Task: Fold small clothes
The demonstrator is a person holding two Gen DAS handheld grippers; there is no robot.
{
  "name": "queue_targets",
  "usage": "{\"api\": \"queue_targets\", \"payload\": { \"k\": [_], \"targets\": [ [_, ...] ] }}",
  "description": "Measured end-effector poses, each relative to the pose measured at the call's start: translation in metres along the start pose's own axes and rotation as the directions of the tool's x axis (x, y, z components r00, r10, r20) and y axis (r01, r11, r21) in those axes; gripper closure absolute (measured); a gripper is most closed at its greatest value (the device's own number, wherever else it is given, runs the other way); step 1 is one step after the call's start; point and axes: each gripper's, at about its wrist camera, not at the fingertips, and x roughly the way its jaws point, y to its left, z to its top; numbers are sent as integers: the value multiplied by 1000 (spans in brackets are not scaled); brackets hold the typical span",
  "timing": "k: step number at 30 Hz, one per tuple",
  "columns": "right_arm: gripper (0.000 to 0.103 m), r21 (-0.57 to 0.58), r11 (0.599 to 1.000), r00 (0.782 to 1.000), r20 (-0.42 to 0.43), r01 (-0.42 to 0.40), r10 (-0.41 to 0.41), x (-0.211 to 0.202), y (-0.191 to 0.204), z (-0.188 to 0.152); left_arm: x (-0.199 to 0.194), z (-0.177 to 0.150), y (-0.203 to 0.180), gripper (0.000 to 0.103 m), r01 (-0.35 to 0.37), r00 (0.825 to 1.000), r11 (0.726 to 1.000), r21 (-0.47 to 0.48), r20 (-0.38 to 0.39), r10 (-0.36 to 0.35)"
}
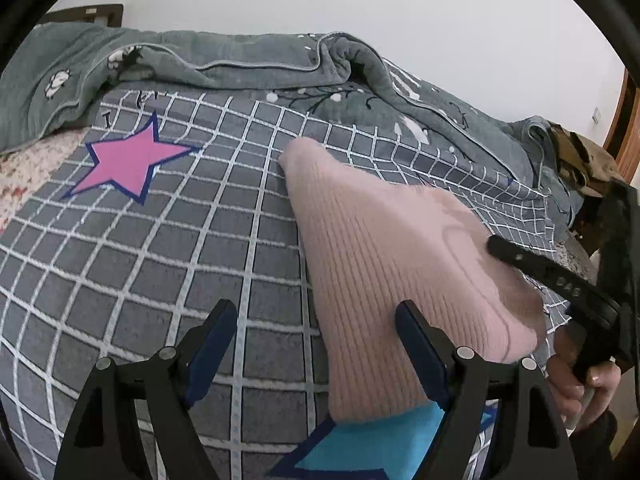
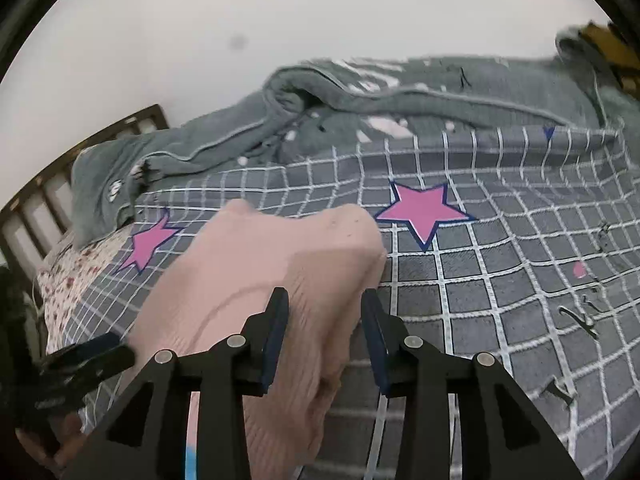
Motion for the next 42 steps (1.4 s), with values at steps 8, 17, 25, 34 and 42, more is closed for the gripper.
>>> {"api": "queue_targets", "payload": {
  "k": [8,17,25,34,42],
  "targets": [
    [93,52,996,995,71,-69,65,-1,-18,-2,13,30,-5,22,18,1000,1000,-7,-8,-18],
    [84,-14,1000,998,57,-10,11,-1,-6,-1,39,36,-21,22,-97,994,993,72,-45,100],
    [75,-187,980,997,29,-65,72,-3,41,-16,49,32,-16,20,-89,993,994,64,-77,94],
    [78,-183,983,1000,-6,-18,17,15,36,-28,55,27,-14,16,-84,993,994,64,-83,89],
    [78,-162,987,1000,-15,-22,20,18,33,-28,55,26,-12,15,-76,993,995,59,-82,81]
  ]
}}
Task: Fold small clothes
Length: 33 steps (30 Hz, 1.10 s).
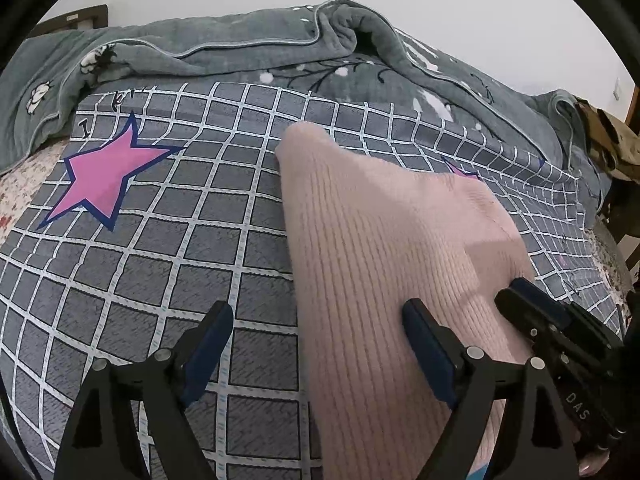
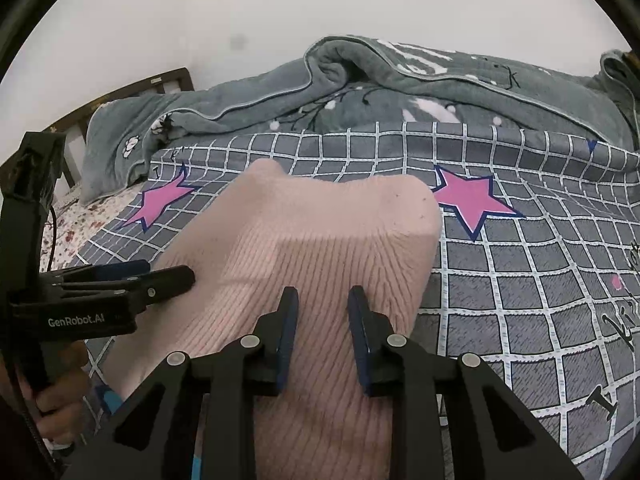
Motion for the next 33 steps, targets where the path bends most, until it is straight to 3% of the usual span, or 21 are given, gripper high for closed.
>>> {"api": "queue_targets", "payload": {
  "k": [21,27,33],
  "targets": [
    [78,39,999,1000,-28,3,-2,-4,-2,-1,-16,-12,2,15,16,1000,1000,-11,-18,-16],
    [78,46,999,999,-30,-10,11,-4,-5,0,-23,-24,4,16,52,998,999,12,-44,-51],
    [78,71,997,999,-5,-34,35,-19,-9,4,-37,-29,4,18,78,997,996,37,-12,-78]
  ]
}}
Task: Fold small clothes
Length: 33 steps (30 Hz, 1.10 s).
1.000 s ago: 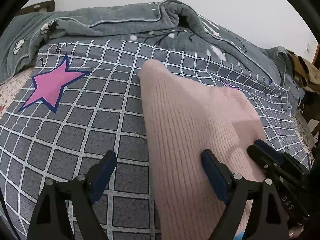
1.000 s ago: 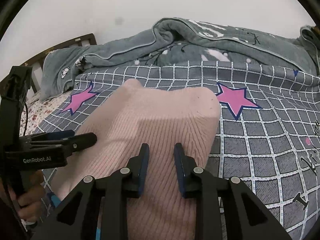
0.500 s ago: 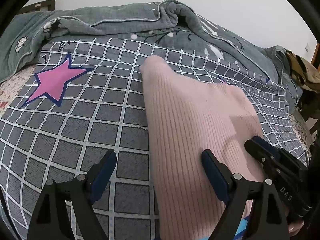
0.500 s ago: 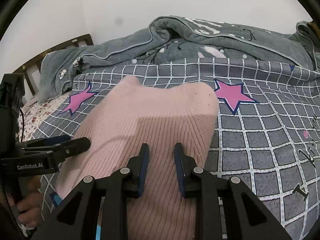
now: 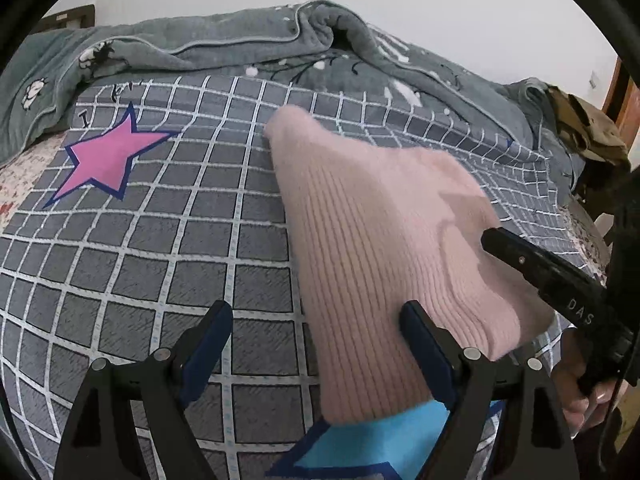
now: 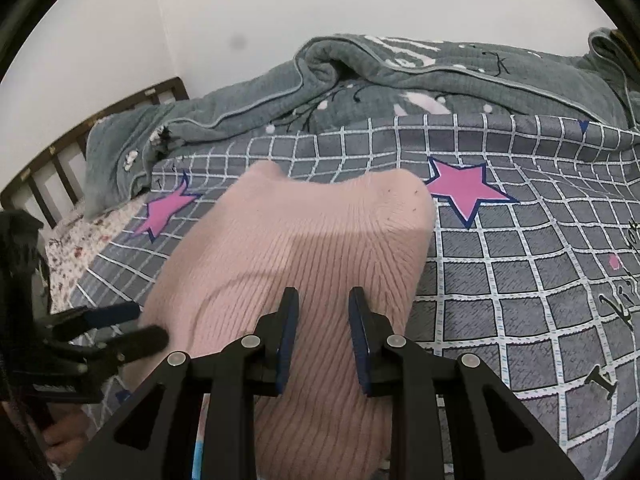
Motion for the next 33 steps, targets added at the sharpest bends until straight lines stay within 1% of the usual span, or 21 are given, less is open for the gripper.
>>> {"api": "queue_targets", "payload": {
  "k": [3,7,11,14,16,19,21,26,28,30,31,33],
  "targets": [
    [78,-16,1000,1000,8,21,-21,-6,-1,-3,-2,9,-4,18,-14,1000,1000,8,14,14],
    [78,-42,998,999,7,40,-40,-3,-2,-9,6,27,-12,18,-24,999,999,26,31,23],
    [78,-39,999,999,8,35,-35,-1,-6,-11,16,45,-17,20,-36,998,999,34,59,34],
    [78,-28,999,1000,12,28,-28,1,-11,-12,29,56,-18,22,-85,995,995,52,57,82],
    [78,-15,1000,1000,15,21,-21,3,-14,-12,40,60,-15,22,-108,994,993,51,37,106],
    [78,-4,1000,1000,15,18,-18,5,-16,-12,50,60,-10,20,-86,996,996,19,23,85],
    [78,-2,1000,1000,15,21,-21,6,-16,-13,52,58,-10,20,-87,996,996,20,26,87],
    [78,5,1000,1000,4,17,-17,6,-17,-12,50,55,-9,20,-78,997,997,9,24,77],
    [78,24,1000,1000,-8,10,-10,4,-18,-8,48,53,-7,20,-63,998,998,-6,21,63],
    [80,49,999,1000,4,-3,3,-4,-19,-1,44,50,-5,20,-51,998,999,-15,19,52],
    [80,56,998,1000,14,8,-8,-7,-19,2,41,48,-5,20,-45,999,999,-17,20,45],
    [78,47,996,997,21,78,-79,-8,-16,5,35,44,-4,20,-38,999,999,-16,23,38]
  ]
}}
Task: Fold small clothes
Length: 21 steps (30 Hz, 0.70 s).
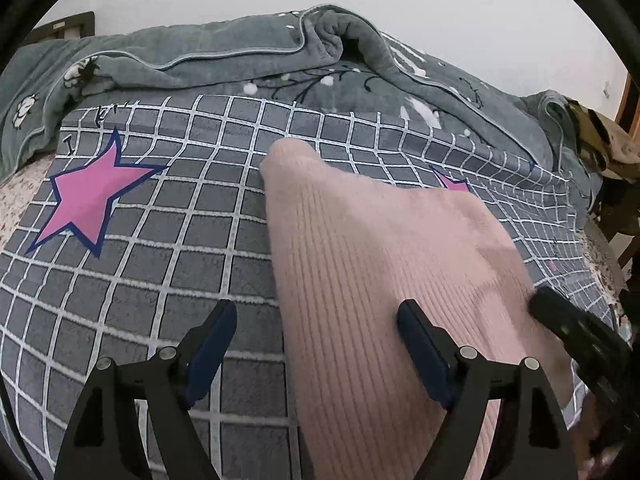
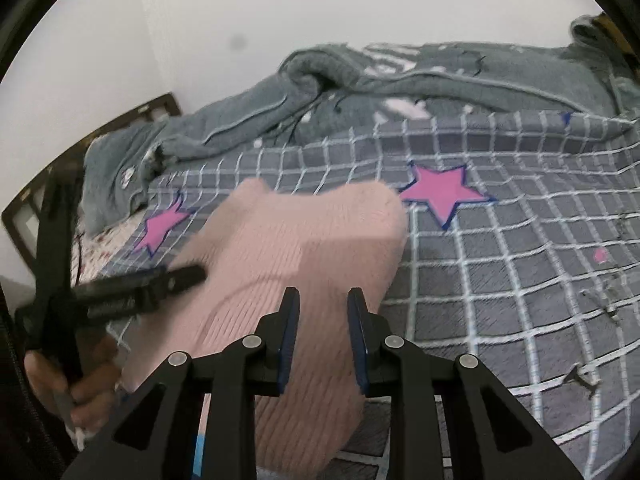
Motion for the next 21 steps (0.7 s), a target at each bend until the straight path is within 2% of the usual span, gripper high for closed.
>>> {"api": "queue_targets", "payload": {
  "k": [3,13,19,21],
  "targets": [
    [78,-32,998,997,-60,48,-50,13,5,-7,-9,-7,1,20,16,1000,1000,-4,-1,-16],
    [78,-43,992,993,-19,118,-119,-42,13,-7,-43,-30,-5,22,42,998,999,30,-39,-41],
    [72,2,992,992,-8,125,-125,-76,8,-10,-71,-41,-11,22,50,999,998,21,-22,-50],
    [65,7,990,990,1,138,-138,-87,7,-12,-80,-43,-15,22,43,999,999,19,-13,-43]
  ]
}}
